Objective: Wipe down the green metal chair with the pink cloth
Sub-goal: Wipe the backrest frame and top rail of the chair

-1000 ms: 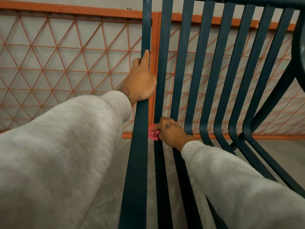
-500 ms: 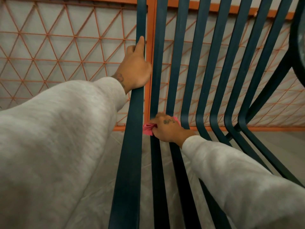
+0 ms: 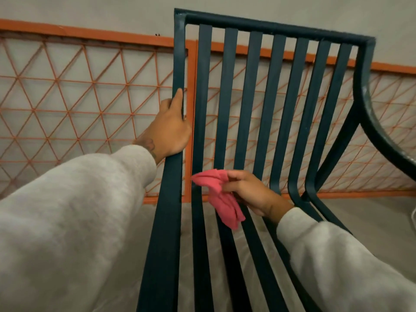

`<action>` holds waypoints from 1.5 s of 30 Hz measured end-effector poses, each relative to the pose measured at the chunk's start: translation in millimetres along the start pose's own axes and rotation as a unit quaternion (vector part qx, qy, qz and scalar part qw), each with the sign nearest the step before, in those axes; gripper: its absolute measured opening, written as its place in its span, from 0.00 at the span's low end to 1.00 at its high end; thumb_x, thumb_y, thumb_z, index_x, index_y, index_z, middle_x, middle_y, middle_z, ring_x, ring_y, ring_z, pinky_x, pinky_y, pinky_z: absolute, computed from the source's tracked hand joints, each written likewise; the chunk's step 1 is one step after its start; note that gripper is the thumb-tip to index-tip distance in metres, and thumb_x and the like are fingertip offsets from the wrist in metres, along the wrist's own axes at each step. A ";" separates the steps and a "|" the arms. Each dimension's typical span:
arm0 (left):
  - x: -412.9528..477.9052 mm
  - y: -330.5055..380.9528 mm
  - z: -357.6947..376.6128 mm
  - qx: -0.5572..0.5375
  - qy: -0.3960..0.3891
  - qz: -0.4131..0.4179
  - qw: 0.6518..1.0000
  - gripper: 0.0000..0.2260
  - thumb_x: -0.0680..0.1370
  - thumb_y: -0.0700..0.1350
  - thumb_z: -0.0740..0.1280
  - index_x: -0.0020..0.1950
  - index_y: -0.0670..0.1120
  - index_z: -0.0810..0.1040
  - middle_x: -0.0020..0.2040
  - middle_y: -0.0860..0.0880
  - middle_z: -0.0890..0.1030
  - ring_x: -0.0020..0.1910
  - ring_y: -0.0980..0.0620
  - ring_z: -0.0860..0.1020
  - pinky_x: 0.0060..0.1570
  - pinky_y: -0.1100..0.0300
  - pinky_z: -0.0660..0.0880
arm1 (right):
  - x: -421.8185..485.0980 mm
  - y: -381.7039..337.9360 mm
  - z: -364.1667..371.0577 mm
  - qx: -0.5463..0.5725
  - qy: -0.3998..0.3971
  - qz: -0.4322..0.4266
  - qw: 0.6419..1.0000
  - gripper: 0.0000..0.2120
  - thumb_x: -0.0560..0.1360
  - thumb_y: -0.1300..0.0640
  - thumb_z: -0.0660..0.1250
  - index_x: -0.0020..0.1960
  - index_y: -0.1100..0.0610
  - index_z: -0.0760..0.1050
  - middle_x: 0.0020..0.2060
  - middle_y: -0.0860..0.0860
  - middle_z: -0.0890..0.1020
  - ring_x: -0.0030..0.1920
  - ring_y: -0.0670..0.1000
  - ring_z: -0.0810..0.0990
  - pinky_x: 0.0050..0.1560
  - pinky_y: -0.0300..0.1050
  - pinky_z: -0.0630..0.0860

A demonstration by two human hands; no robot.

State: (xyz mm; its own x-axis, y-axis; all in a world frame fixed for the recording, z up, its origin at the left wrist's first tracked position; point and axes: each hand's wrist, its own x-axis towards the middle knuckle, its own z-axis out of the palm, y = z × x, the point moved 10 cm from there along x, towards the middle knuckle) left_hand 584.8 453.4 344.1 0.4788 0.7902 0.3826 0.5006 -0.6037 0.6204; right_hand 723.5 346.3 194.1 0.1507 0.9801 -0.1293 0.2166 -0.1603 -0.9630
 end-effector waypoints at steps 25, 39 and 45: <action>6.7 12.0 -2.0 0.208 0.008 0.009 0.978 0.37 0.80 0.56 0.60 0.80 0.50 0.41 0.77 0.47 0.57 0.70 0.43 0.64 0.62 0.45 0.73 | 18.8 -245.5 -121.7 -0.215 0.299 -0.259 0.893 0.11 0.79 0.56 0.65 0.60 0.49 0.79 0.49 0.46 0.82 0.48 0.46 0.80 0.44 0.36 0.75; 3.6 7.3 0.3 0.117 0.006 0.024 0.993 0.38 0.79 0.56 0.60 0.80 0.54 0.37 0.80 0.53 0.48 0.71 0.47 0.65 0.67 0.49 0.71 | 48.5 -414.3 -49.5 -0.432 0.391 -0.400 0.708 0.14 0.79 0.60 0.59 0.62 0.54 0.76 0.55 0.54 0.73 0.55 0.54 0.73 0.54 0.48 0.74; 6.0 3.7 -0.9 0.120 0.009 0.023 0.993 0.37 0.79 0.55 0.59 0.79 0.57 0.35 0.80 0.52 0.47 0.69 0.47 0.66 0.66 0.48 0.72 | 111.3 -377.7 -1.9 -0.602 0.255 -0.337 0.677 0.21 0.77 0.64 0.63 0.67 0.50 0.75 0.63 0.51 0.75 0.62 0.56 0.67 0.62 0.47 0.68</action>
State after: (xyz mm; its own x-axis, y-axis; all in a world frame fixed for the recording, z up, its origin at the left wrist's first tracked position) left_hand 588.9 456.0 349.3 0.4937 0.7615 0.4200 0.6364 -0.6455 0.4223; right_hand 660.2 515.7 544.0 -0.1273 0.7589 0.6387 0.9853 0.0226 0.1695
